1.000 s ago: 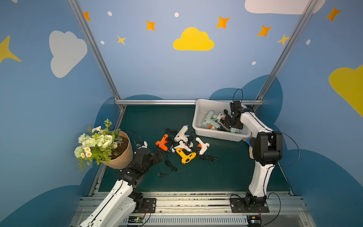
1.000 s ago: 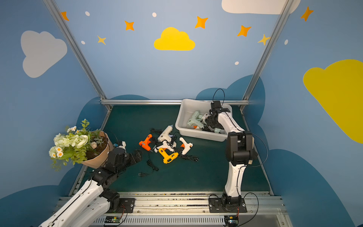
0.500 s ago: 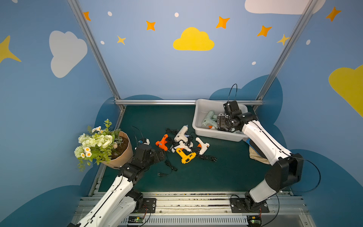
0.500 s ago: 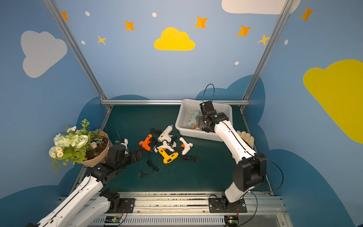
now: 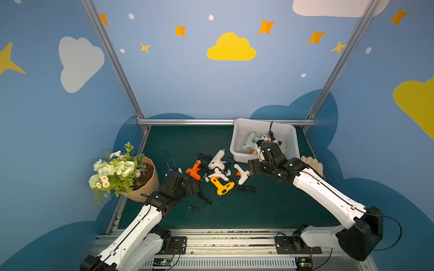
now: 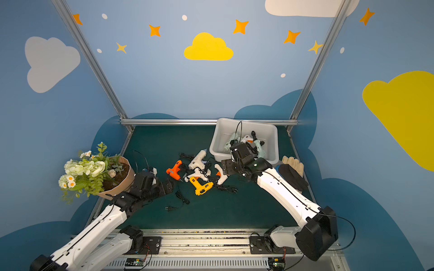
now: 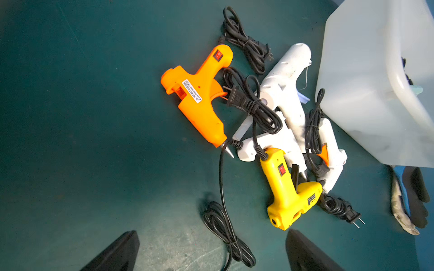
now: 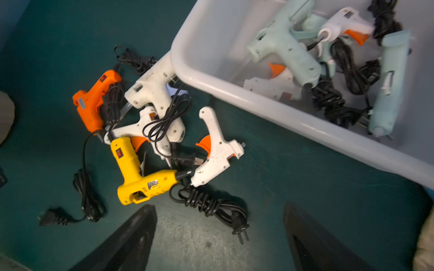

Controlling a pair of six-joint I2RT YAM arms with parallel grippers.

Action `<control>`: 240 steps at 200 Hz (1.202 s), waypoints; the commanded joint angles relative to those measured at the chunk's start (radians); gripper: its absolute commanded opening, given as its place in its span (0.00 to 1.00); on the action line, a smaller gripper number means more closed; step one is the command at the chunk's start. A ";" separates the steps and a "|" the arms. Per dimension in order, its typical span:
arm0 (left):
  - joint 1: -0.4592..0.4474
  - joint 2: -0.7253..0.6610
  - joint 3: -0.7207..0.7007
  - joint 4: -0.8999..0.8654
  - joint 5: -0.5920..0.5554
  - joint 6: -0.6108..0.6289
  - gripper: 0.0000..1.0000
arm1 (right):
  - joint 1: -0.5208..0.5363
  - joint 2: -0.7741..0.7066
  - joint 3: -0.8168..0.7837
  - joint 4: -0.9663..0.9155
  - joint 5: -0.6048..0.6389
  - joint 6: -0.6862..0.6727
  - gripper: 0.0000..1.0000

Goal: Put the hot melt glue gun into the storage box
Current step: Place the hot melt adhesive gun in the storage box, then pick up the hot melt adhesive gun from the center of the board.

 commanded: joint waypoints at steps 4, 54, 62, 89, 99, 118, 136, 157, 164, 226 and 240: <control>0.004 0.052 0.029 0.034 0.004 -0.023 1.00 | 0.059 0.003 -0.038 0.034 -0.033 0.021 0.89; 0.006 0.225 0.087 0.105 -0.123 -0.059 0.83 | 0.124 0.037 -0.081 0.090 -0.038 0.054 0.91; 0.007 0.256 0.101 0.117 -0.144 -0.064 0.80 | 0.130 0.044 -0.077 0.091 -0.037 0.055 0.92; 0.020 0.368 0.160 0.154 -0.173 -0.070 0.72 | 0.143 0.055 -0.066 0.092 -0.026 0.049 0.94; 0.026 0.413 0.183 0.170 -0.167 -0.071 0.70 | 0.146 0.056 -0.065 0.094 -0.015 0.049 0.96; 0.032 0.509 0.241 0.168 -0.163 -0.075 0.69 | 0.148 0.053 -0.064 0.093 -0.001 0.046 0.98; 0.033 0.605 0.315 0.125 -0.145 -0.079 0.67 | 0.149 0.046 -0.064 0.090 0.010 0.047 0.98; 0.032 0.701 0.385 0.086 -0.114 -0.076 0.67 | 0.148 0.036 -0.064 0.081 0.029 0.053 0.98; 0.032 0.727 0.394 0.085 -0.106 -0.080 0.67 | 0.149 0.033 -0.063 0.076 0.036 0.055 0.98; 0.028 0.792 0.399 0.048 -0.148 -0.124 0.58 | 0.149 0.010 -0.069 0.057 0.117 0.102 0.98; 0.029 0.797 0.398 0.034 -0.173 -0.129 0.55 | 0.148 0.008 -0.068 0.053 0.137 0.119 0.98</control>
